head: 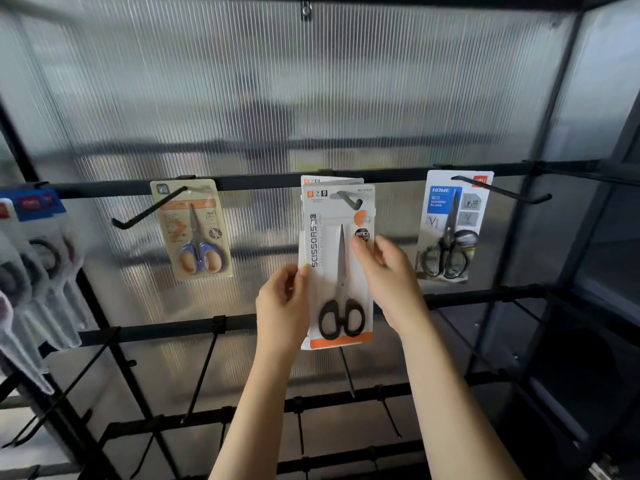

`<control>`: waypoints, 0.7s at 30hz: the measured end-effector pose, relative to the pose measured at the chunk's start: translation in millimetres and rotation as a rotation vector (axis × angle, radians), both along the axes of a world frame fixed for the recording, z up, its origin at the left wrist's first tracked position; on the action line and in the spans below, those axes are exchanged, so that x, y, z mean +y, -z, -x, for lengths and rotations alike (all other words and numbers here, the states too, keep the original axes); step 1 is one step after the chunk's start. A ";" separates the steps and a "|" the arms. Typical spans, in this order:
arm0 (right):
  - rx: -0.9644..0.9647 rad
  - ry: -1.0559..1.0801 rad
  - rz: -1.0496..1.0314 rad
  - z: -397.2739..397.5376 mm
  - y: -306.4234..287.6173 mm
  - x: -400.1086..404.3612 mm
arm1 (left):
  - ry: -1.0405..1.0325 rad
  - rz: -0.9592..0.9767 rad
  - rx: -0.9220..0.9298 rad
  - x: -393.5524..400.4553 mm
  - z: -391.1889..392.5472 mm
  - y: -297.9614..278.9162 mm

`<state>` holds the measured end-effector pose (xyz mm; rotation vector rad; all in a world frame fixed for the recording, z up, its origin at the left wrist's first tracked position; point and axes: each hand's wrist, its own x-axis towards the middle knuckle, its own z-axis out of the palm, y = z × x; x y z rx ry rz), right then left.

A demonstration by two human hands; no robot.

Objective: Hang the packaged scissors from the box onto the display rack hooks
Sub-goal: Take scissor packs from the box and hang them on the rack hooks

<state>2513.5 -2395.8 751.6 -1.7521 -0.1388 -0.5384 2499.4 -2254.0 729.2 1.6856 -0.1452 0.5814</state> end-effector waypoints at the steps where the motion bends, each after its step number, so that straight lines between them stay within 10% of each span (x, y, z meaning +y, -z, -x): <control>1: -0.001 -0.005 -0.018 -0.1 4.0 0.2 | 0.010 -0.002 -0.006 0.3 1.3 2.2; 21: 0.073 -0.080 -0.197 31.4 59.2 4.2 | 0.282 0.189 0.144 16.9 35.0 53.0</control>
